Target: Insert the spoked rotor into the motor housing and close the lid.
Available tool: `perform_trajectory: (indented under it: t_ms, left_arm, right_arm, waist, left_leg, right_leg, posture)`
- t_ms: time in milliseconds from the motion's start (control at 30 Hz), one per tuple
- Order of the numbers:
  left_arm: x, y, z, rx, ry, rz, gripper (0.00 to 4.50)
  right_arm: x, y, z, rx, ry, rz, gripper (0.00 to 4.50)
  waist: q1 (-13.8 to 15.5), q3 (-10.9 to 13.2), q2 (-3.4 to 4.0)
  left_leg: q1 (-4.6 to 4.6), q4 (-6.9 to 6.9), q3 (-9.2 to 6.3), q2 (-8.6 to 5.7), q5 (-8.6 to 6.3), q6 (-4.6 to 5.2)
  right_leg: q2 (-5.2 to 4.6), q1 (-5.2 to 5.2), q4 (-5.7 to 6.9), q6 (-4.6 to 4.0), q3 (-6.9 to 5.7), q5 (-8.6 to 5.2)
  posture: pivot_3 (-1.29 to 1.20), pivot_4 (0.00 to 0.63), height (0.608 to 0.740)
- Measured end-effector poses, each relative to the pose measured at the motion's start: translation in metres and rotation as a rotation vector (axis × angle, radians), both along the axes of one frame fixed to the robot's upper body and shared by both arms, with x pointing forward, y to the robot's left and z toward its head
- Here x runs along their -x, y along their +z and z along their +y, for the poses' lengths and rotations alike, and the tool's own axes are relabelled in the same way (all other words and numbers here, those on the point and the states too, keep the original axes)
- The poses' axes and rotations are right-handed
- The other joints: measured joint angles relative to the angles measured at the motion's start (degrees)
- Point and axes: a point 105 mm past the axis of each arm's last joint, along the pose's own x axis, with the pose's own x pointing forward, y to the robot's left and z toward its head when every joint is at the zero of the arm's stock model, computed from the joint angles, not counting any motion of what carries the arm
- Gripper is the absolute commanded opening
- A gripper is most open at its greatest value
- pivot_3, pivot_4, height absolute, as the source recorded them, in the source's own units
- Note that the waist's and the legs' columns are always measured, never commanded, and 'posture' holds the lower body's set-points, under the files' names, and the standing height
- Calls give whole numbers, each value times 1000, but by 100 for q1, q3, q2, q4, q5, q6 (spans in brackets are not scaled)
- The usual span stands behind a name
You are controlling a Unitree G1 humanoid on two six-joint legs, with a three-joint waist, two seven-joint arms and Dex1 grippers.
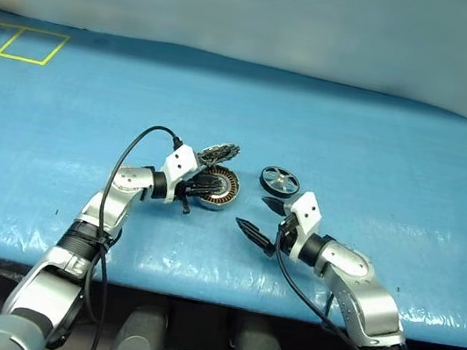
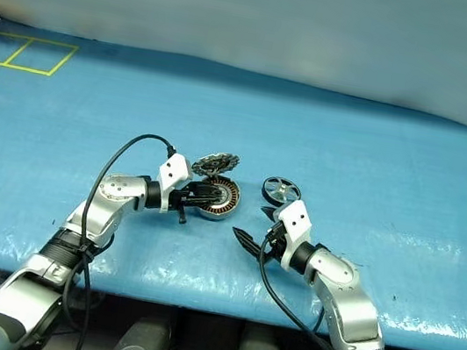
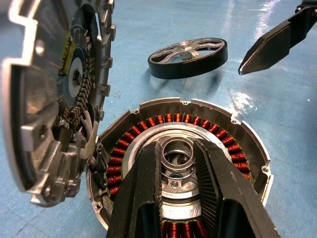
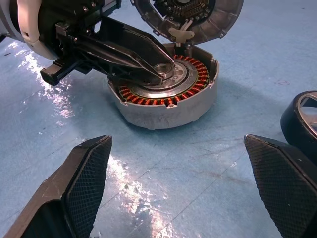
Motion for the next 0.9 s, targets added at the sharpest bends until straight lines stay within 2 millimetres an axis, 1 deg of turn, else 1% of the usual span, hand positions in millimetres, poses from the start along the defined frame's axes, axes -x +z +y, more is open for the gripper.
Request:
perform_trajectory:
  t_ms: [33,367,433,533,633,733,900]
  left_arm:
    - [0,0,0,2,2,-3,2272]
    - [-2,1,-4,16,33,-27,2272]
    - [-2,0,-3,20,33,-25,2272]
    - [-1,2,-1,57,41,-17,2272]
    - [6,6,-1,121,35,-11,2272]
    - [14,6,0,153,29,0,1655]
    - [22,3,9,175,48,39,28]
  right_arm:
    - [0,0,0,0,0,0,4500]
    - [-1,-1,-1,8,-2,0,4500]
    - [-1,-1,-1,11,-3,-1,4500]
    - [-1,-1,-1,14,-1,-3,4500]
    - [-4,4,1,13,7,-19,4500]
    - [-8,10,3,10,17,-42,4500]
    - [-8,6,4,14,24,-26,4500]
  waist:
    - [-1,0,0]
    - [-1,0,0]
    - [-1,0,0]
    - [-5,0,0]
    - [-9,0,0]
    - [-2,0,0]
    - [3,0,0]
  left_leg:
    - [0,0,0,0,0,0]
    - [0,0,0,0,0,0]
    - [0,0,0,0,0,0]
    - [0,0,0,0,0,0]
    - [0,0,0,0,0,0]
    - [0,0,-1,0,0,0]
    - [0,2,-1,-1,0,0]
  right_leg:
    - [0,0,0,0,0,0]
    - [0,-1,0,3,0,2]
    - [0,-1,0,15,0,9]
    - [0,-2,0,15,1,9]
    - [0,-2,0,14,1,9]
    - [0,-1,0,14,1,9]
    - [0,0,0,4,1,3]
  posture:
    - [0,150,740]
    - [0,150,740]
    - [0,150,740]
    - [0,150,740]
    - [0,150,740]
    - [0,150,740]
    - [0,150,740]
